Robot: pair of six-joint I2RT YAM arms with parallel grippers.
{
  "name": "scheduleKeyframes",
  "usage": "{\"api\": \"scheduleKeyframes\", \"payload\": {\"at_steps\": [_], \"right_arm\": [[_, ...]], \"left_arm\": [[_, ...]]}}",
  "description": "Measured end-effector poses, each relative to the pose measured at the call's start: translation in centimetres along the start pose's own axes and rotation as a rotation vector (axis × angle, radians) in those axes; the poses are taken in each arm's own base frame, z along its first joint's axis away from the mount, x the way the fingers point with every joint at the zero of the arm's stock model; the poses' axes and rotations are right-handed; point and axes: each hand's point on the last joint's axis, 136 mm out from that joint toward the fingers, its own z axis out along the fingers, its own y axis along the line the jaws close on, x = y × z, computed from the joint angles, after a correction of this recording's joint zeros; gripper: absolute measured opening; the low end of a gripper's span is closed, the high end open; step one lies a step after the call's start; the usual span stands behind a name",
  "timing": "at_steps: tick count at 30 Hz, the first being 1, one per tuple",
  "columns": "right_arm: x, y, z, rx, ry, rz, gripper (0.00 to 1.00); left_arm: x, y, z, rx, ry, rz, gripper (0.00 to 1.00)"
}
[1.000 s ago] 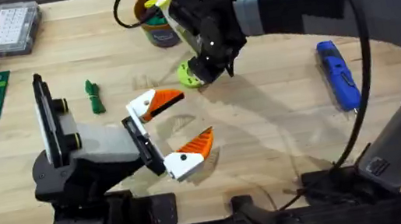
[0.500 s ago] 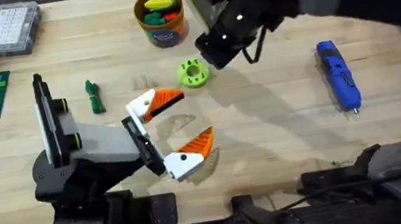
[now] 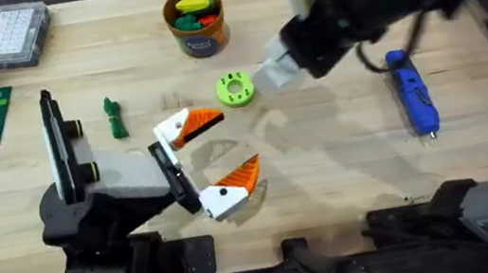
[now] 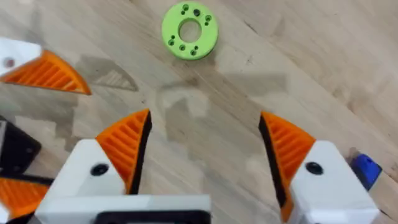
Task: Pick up the gripper from the table and insert it into the empty holder that is missing its gripper. Then pick up a screw, insert it into the mounting hole, and use the screwdriver to tighten it. Finally, clean up the table by picking up the vegetable and placing it into the bucket.
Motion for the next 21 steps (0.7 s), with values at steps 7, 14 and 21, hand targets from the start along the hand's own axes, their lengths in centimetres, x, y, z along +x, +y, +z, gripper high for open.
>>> {"api": "scheduleKeyframes", "payload": {"at_steps": [7, 14, 21], "right_arm": [[0.5, -0.3, -5.4, -0.011, -0.124, 0.023, 0.995], [1.5, -0.6, -9.3, -0.021, -0.236, 0.043, 0.995], [3.1, -0.9, -11.5, -0.027, -0.296, 0.046, 0.995]], "left_arm": [[0.0, 0.0, 0.0, 0.000, 0.000, 0.000, 0.990], [0.0, 0.0, 0.0, 0.000, 0.000, 0.000, 0.990], [0.0, 0.0, 0.0, 0.000, 0.000, 0.000, 0.990]]}}
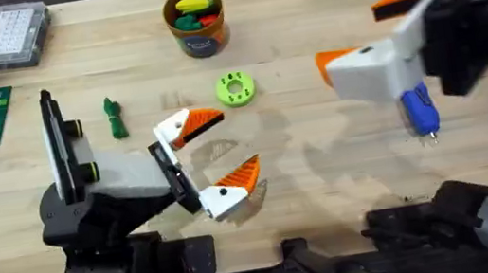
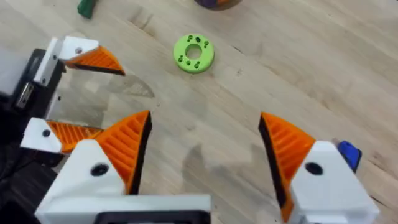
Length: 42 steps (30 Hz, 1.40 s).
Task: Pick up the gripper from the table and insert it into the empty holder that is missing its gripper. Then pick up a screw, insert it into the mounting hole, and use the screwdriver to tighten it. Finally, clean up the table by picking up the vegetable and placing it into the bucket.
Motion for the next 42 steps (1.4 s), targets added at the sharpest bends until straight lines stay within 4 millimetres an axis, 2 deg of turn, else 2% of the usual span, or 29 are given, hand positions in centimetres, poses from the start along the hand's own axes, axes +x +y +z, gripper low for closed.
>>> {"api": "scheduleKeyframes", "payload": {"at_steps": [5, 15, 18, 28, 37, 42], "right_arm": [[0.6, -0.1, -1.0, -0.001, -0.007, 0.000, 0.995], [0.4, -0.1, -0.2, 0.001, 0.004, 0.021, 0.995], [-0.1, 0.1, 1.4, 0.003, 0.026, 0.004, 0.995], [-2.7, 0.8, 9.2, 0.007, 0.072, -0.042, 0.995], [-2.5, 1.1, 15.2, 0.009, 0.129, -0.092, 0.995], [-1.8, 1.0, 17.6, 0.009, 0.112, -0.112, 0.994]], "left_arm": [[0.0, 0.0, 0.0, 0.000, 0.000, 0.000, 0.990], [0.0, 0.0, 0.0, 0.000, 0.000, 0.000, 0.990], [0.0, 0.0, 0.0, 0.000, 0.000, 0.000, 0.990], [0.0, 0.0, 0.0, 0.000, 0.000, 0.000, 0.990], [0.0, 0.0, 0.0, 0.000, 0.000, -0.001, 0.990], [0.0, 0.0, 0.0, 0.000, 0.001, -0.001, 0.990]]}}
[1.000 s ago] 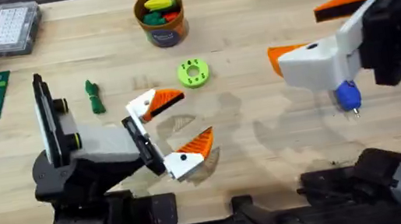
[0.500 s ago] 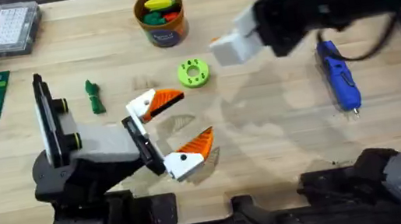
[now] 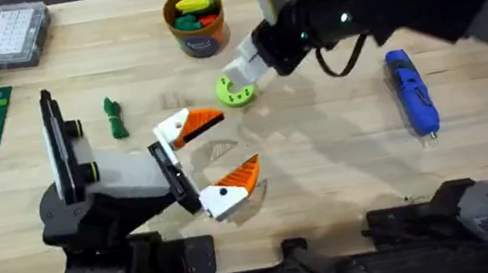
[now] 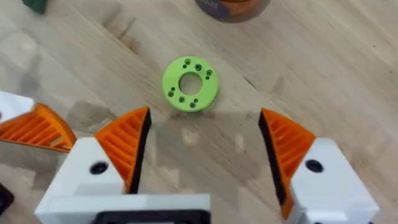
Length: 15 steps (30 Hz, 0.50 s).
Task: Pick up the gripper from the table and insert it into the empty holder that is missing its gripper. Then pick up a screw, insert it into the mounting hole, and use the screwdriver to tighten it. Finally, clean up the table by picking up the vegetable and placing it into the bucket.
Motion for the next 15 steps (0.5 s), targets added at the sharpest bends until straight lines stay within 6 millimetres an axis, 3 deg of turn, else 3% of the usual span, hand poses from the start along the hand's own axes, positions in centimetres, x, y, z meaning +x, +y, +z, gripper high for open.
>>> {"api": "scheduleKeyframes", "payload": {"at_steps": [8, 15], "right_arm": [[1.3, 0.1, 3.2, 0.002, -0.033, -0.006, 0.995], [2.1, 0.3, 7.9, 0.001, 0.000, -0.022, 0.995]], "left_arm": [[0.0, 0.0, 0.0, 0.000, 0.000, 0.000, 0.990], [0.0, 0.0, 0.0, 0.000, 0.000, 0.000, 0.990]]}}
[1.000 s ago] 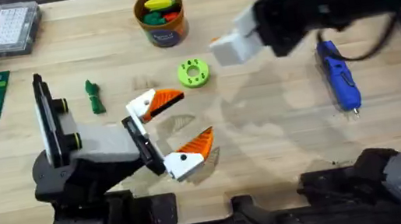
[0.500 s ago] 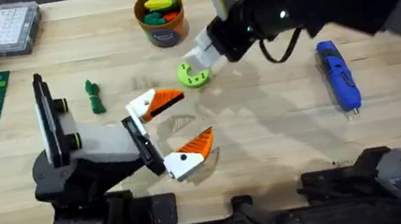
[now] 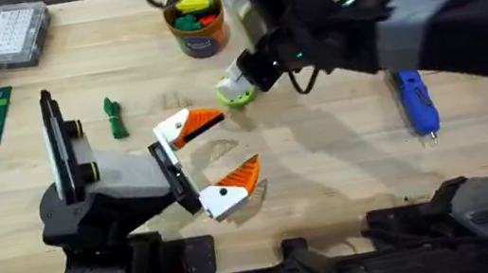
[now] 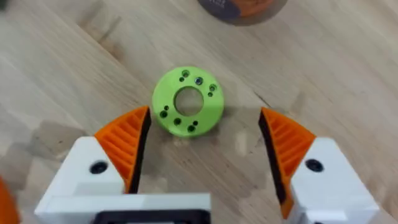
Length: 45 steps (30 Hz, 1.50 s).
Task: Pick up the gripper from the table and insert it into the empty holder that is missing its gripper. Then pick up a screw, insert it into the mounting hole, and use the screwdriver to tighten it. Finally, clean up the table by picking up the vegetable and placing it into the bucket.
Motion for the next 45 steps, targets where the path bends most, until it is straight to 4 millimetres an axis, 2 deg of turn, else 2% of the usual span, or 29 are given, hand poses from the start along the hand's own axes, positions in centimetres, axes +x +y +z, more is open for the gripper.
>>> {"api": "scheduleKeyframes", "payload": {"at_steps": [5, 10, 15, 18, 24, 30, 36, 45], "right_arm": [[0.8, 0.2, 2.8, -0.002, 0.022, -0.002, 0.995], [0.4, 0.5, 4.4, -0.015, -0.003, -0.001, 0.957], [0.5, 0.8, 5.1, -0.026, -0.004, -0.001, 0.831], [0.4, 0.9, 5.1, -0.033, -0.010, -0.003, 0.689], [0.4, 1.1, 5.7, -0.044, -0.014, 0.000, 0.539], [1.0, 1.2, 6.8, -0.045, 0.003, -0.001, 0.555], [0.6, 1.2, 7.0, -0.045, -0.018, 0.000, 0.554], [0.9, 1.8, 8.1, -0.079, -0.017, 0.004, 0.499]], "left_arm": [[0.0, 0.0, 0.0, 0.000, 0.000, 0.000, 0.990], [0.0, 0.0, 0.0, 0.000, 0.000, 0.000, 0.990], [0.0, 0.0, 0.0, 0.000, 0.000, 0.000, 0.990], [0.0, 0.0, 0.0, 0.000, 0.000, 0.000, 0.990], [0.0, 0.0, 0.0, 0.000, 0.000, 0.000, 0.990], [0.0, 0.0, 0.0, 0.000, 0.000, 0.000, 0.990], [0.0, 0.0, 0.0, 0.000, 0.000, 0.000, 0.990], [0.0, 0.0, 0.0, 0.000, 0.000, 0.000, 0.990]]}}
